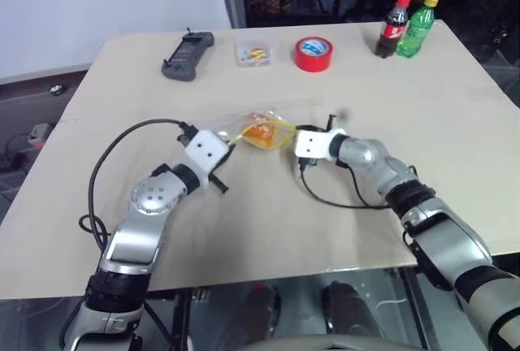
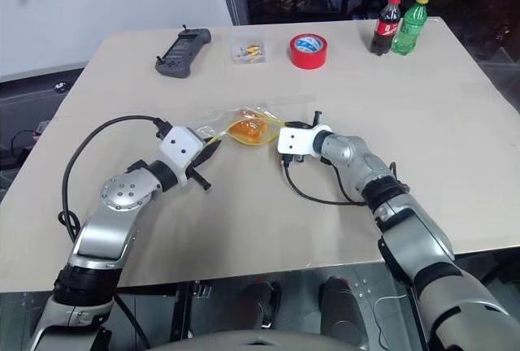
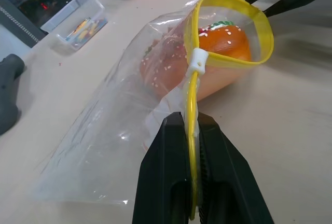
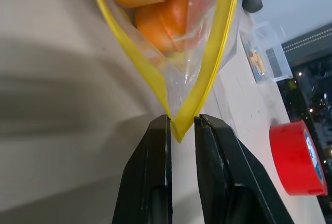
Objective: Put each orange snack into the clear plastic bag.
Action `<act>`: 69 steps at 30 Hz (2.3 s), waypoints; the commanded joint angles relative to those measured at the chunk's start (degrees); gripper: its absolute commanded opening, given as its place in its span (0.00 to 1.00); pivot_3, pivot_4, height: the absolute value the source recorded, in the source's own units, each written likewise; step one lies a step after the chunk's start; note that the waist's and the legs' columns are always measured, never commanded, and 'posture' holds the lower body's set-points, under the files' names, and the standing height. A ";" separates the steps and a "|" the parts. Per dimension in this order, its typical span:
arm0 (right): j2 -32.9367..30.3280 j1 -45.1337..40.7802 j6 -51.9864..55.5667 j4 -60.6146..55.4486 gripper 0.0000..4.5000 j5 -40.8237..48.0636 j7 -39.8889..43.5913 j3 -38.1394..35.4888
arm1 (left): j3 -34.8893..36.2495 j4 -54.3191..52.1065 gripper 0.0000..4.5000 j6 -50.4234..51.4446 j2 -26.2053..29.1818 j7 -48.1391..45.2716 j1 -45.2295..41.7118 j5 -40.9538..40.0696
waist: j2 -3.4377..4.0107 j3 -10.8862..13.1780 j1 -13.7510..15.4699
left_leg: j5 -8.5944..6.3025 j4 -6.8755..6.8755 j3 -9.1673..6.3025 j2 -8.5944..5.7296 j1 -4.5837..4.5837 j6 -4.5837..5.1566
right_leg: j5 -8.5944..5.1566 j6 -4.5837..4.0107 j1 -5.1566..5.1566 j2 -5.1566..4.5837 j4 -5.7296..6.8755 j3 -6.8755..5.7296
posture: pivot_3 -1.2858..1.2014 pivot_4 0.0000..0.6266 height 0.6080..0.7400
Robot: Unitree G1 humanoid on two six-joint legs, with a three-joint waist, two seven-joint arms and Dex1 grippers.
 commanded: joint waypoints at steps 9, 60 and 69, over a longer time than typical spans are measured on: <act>3.02 -2.36 1.06 1.05 0.17 6.46 4.83 -5.18 | 1.84 -1.56 0.00 -3.49 1.70 -1.09 1.16 -0.96 | 0.00 0.00 0.06 | 0.00 0.00 0.00 0.00 0.00 0.00 | 0.00 0.00 0.00 0.00 0.00 0.00 | 0.52 0.24 1.00; -25.15 26.37 24.22 -54.83 0.48 11.39 15.71 -18.23 | -7.67 14.06 0.00 -23.44 -4.06 2.11 -13.54 7.56 | 0.07 0.07 -0.96 | -0.03 0.18 0.09 -0.10 -0.38 0.07 | 0.07 0.13 -0.48 -0.22 0.18 0.38 | 0.52 0.24 1.00; -17.29 20.07 29.53 -67.22 0.57 10.28 21.30 -8.38 | -11.06 5.22 0.00 -21.58 -2.38 1.85 -10.53 16.23 | 0.04 0.06 0.60 | -0.04 0.15 0.02 -0.06 0.12 0.06 | 0.15 0.26 0.06 -0.02 0.03 0.27 | 0.52 0.24 1.00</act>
